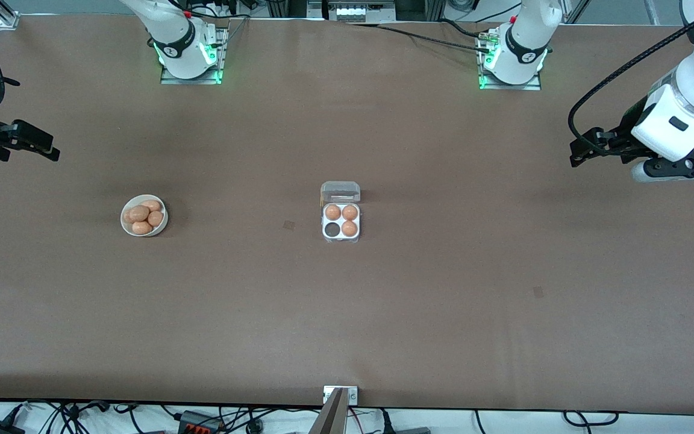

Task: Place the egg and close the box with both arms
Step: 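Lower the right gripper over the white bowl of eggs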

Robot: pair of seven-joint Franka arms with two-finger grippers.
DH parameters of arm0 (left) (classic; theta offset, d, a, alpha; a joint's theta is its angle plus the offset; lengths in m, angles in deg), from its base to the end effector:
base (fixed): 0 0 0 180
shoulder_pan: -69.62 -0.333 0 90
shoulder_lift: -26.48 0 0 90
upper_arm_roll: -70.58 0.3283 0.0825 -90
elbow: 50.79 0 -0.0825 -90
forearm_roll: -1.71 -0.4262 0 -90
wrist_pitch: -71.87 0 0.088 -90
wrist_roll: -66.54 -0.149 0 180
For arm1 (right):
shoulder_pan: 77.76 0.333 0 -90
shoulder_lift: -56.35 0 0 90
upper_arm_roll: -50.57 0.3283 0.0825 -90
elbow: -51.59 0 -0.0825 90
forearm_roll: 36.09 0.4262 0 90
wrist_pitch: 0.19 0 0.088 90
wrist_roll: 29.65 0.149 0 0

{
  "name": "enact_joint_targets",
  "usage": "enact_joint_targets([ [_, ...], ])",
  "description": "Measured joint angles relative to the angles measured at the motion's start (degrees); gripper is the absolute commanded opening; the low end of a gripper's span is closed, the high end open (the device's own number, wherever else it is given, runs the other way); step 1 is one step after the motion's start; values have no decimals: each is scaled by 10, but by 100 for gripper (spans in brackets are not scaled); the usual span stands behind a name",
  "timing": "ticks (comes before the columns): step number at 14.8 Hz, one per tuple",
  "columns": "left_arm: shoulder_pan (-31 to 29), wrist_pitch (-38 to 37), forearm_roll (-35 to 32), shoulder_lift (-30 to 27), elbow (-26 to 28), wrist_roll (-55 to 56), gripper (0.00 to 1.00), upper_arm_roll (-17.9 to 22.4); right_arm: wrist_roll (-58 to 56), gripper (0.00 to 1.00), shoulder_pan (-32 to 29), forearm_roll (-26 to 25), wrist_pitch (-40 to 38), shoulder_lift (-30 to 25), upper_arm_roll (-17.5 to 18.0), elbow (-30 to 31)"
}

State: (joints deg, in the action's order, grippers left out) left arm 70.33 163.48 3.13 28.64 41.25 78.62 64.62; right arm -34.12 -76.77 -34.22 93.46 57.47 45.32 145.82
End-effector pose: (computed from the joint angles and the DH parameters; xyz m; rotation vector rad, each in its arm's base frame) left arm 0.6026 -0.0732 0.5564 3.1161 0.1492 -0.0766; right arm 0.6032 -0.0398 0.5506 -3.1084 -0.0017 0.0422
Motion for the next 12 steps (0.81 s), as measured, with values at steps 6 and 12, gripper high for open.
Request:
enact_joint_targets([
  [6,0,0,0,0,0,0,100,0,-4,100,0,0,-2,0,0,0],
  [12,3,0,0,-1,-3,0,100,-9,-4,100,0,0,-23,21,1,2],
])
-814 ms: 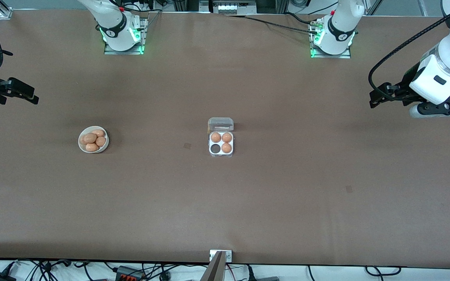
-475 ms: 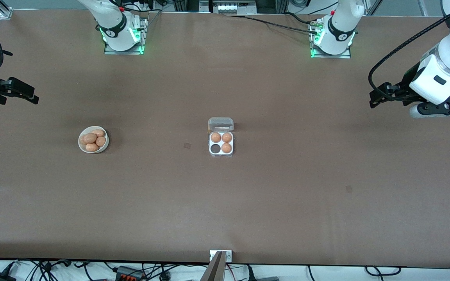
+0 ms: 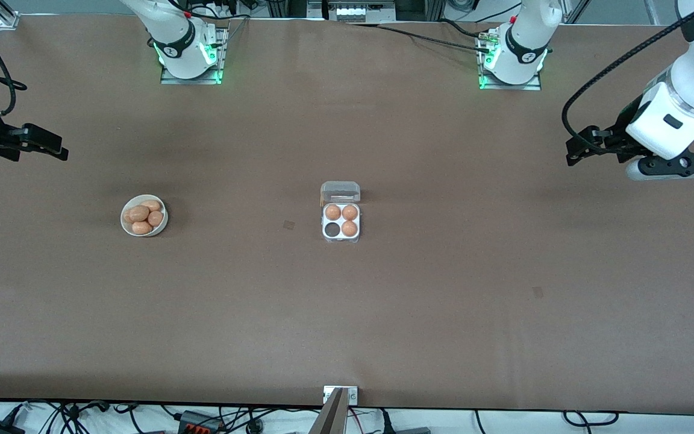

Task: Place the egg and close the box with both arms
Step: 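Lower the right gripper over the white bowl of eggs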

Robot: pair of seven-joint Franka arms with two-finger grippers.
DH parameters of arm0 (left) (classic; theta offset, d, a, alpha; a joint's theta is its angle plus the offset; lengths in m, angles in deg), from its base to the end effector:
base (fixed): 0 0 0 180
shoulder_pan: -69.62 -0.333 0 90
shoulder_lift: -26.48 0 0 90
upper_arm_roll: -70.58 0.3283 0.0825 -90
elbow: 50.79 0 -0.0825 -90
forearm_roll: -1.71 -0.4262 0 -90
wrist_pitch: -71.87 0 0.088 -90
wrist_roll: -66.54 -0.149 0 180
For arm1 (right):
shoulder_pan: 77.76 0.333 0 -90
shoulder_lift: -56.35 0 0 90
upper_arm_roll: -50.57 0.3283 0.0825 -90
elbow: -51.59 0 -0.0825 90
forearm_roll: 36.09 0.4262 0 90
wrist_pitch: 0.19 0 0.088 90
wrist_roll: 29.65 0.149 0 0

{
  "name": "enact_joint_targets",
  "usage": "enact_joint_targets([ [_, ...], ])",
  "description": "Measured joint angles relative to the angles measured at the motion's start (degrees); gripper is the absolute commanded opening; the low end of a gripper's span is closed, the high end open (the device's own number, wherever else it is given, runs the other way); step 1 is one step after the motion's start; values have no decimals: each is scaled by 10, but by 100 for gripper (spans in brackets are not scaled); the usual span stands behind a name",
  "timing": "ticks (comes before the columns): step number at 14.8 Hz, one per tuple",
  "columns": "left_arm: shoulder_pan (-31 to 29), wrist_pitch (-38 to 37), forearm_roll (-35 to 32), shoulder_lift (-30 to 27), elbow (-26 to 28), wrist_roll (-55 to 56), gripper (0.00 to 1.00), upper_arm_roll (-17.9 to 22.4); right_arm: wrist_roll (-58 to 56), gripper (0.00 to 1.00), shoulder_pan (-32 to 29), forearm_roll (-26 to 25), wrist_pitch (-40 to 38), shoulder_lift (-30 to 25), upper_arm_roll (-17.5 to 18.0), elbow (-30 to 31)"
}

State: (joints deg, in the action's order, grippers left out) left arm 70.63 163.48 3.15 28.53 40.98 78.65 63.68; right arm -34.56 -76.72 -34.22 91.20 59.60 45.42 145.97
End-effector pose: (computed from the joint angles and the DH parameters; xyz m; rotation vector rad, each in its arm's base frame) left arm 0.6009 -0.0862 0.5600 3.1164 0.1161 -0.0668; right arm 0.6045 -0.0376 0.5238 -3.1013 -0.0175 0.1648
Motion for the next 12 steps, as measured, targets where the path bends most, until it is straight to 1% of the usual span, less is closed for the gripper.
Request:
enact_joint_targets([
  [3,1,0,0,-1,-2,0,100,-3,-2,100,0,0,0,39,0,2],
  [6,1,-1,0,-1,-2,0,100,-3,-7,100,-1,0,5,96,0,9],
  [10,1,-4,0,-1,-2,0,100,-4,-8,100,-2,0,60,179,0,16],
  [12,1,-4,0,-1,-2,0,100,-4,-9,100,-2,0,110,205,-1,36],
])
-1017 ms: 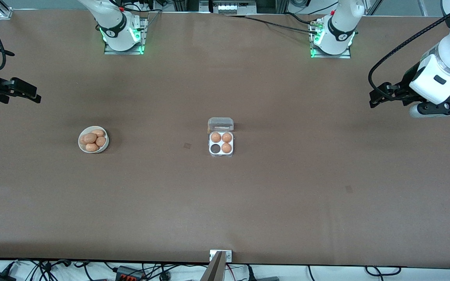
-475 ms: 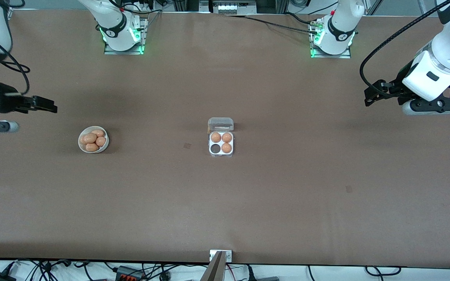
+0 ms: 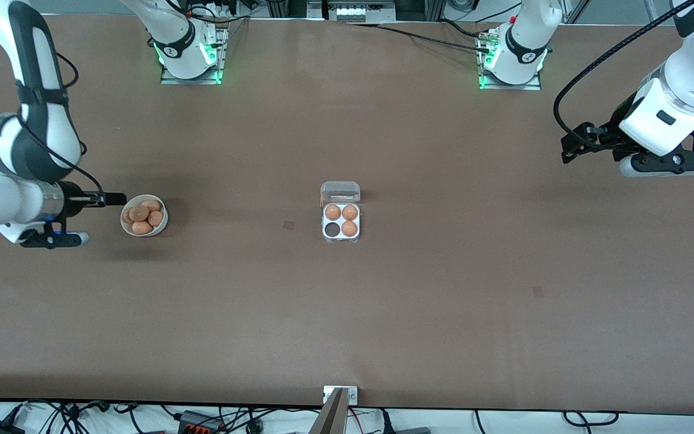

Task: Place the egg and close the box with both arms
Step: 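Lower the right gripper over the white bowl of eggs, then grasp one brown egg from the bowl with the right gripper and lift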

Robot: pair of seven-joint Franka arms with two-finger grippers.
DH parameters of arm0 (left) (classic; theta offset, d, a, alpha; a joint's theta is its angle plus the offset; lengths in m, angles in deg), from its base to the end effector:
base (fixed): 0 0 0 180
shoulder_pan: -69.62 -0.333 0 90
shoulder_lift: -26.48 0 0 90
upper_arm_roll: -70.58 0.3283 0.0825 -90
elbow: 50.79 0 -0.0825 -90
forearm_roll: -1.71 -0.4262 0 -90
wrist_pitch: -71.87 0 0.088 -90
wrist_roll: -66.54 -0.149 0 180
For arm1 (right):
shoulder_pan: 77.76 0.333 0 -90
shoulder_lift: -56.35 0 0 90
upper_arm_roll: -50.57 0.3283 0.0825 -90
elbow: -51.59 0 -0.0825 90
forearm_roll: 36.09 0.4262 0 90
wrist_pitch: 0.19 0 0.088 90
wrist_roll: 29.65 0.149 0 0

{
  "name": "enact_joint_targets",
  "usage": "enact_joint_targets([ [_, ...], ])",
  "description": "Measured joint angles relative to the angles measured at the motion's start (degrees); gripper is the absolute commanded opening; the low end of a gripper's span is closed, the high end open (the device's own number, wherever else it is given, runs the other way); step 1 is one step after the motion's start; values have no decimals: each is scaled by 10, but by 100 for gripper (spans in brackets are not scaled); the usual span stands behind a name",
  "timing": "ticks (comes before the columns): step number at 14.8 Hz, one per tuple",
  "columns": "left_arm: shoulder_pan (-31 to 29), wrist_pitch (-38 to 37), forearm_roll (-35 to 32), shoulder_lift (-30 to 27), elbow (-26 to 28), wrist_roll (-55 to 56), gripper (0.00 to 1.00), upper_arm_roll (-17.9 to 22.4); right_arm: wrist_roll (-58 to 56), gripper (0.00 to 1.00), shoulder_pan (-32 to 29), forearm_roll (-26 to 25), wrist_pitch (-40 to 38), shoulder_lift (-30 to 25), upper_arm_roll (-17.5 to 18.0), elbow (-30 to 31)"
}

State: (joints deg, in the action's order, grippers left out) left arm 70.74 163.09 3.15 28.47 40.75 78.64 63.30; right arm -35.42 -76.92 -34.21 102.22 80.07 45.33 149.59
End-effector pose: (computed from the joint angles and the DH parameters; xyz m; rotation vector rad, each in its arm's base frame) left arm 0.5993 -0.0912 0.5621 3.1172 0.1023 -0.0696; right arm 0.6460 -0.0426 0.2777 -3.0755 -0.0198 0.5192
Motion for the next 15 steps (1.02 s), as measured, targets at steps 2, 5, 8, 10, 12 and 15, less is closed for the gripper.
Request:
enact_joint_targets([
  [2,0,0,0,0,0,0,100,0,0,100,0,0,62,11,0,39],
  [5,0,0,0,0,0,0,100,0,-1,100,0,0,127,13,0,92],
  [8,0,-1,0,0,0,0,100,0,-2,100,0,0,188,13,0,129],
  [10,0,-1,0,0,0,0,100,0,-3,93,0,0,204,14,0,143],
  [12,0,-1,0,0,0,0,100,0,-4,81,0,0,207,16,0,146],
  [15,0,-1,0,0,0,0,100,0,-5,66,2,0,210,16,1,145],
])
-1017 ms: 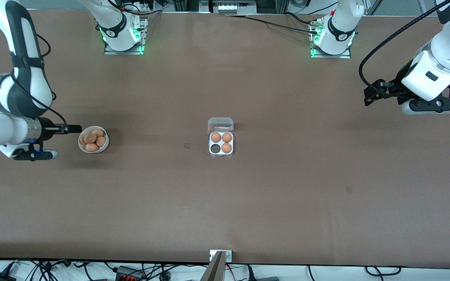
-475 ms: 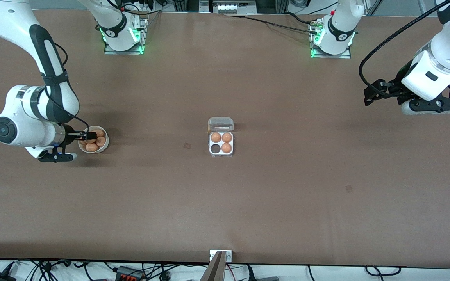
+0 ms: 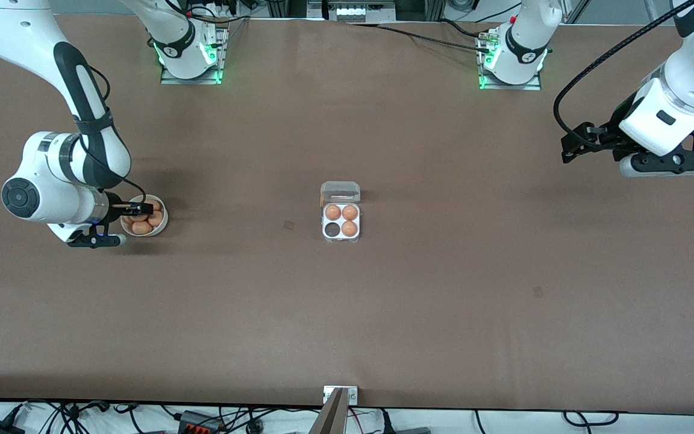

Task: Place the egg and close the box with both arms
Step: 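Grasp one brown egg from the bowl with the right gripper and lift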

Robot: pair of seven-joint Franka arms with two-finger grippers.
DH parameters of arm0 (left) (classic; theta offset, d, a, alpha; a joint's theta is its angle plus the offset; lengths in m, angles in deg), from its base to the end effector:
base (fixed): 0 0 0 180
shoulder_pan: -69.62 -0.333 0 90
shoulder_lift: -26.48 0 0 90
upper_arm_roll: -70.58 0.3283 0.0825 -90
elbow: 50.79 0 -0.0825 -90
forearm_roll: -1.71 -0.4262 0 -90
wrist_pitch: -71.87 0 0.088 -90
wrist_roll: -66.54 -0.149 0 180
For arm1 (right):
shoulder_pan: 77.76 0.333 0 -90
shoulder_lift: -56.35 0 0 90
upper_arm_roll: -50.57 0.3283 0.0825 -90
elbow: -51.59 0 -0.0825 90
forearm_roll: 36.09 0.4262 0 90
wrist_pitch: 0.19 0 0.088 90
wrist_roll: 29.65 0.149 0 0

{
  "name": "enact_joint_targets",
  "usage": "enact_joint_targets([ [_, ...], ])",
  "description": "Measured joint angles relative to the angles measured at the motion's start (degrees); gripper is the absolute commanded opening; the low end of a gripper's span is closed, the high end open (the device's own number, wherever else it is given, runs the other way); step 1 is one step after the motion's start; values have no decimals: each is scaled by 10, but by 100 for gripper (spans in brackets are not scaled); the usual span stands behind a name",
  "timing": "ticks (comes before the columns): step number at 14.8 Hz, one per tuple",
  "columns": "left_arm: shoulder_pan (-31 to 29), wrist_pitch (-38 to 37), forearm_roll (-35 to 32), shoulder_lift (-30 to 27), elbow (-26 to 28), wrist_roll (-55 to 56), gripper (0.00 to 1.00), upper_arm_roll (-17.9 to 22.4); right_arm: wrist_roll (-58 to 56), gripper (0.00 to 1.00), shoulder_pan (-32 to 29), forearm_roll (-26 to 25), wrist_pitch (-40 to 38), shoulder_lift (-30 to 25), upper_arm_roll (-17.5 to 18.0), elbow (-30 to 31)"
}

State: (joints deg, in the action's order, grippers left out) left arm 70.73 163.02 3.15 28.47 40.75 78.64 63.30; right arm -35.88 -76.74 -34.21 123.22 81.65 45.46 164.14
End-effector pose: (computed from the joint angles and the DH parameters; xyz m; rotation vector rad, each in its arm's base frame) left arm 0.5991 -0.0910 0.5620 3.1174 0.1025 -0.0715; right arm 0.6090 -0.0421 0.1687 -3.1084 -0.0304 0.3909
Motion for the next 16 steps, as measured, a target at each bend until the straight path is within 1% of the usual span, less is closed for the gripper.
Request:
enact_joint_targets([
  [3,0,0,0,0,0,0,100,0,0,58,3,0,1,-1,1,-2],
  [4,0,0,0,0,0,0,100,0,0,53,4,0,2,-1,1,-2],
  [5,0,0,0,0,0,0,100,0,0,53,5,0,2,-1,1,-2],
  [7,0,0,0,0,0,0,100,0,0,42,6,0,3,-1,1,-3],
  [8,0,0,0,0,0,0,100,0,0,39,7,0,3,-2,1,-3],
  [9,0,0,0,0,0,0,100,0,0,33,7,0,3,-2,1,-3],
  [11,-1,0,0,0,0,0,100,0,0,29,7,0,3,-2,1,-3],
  [14,-1,0,0,0,0,0,100,0,-1,29,7,0,3,-2,1,-5],
  [16,-1,0,0,0,0,0,100,0,-2,29,7,0,2,-6,1,-19],
])
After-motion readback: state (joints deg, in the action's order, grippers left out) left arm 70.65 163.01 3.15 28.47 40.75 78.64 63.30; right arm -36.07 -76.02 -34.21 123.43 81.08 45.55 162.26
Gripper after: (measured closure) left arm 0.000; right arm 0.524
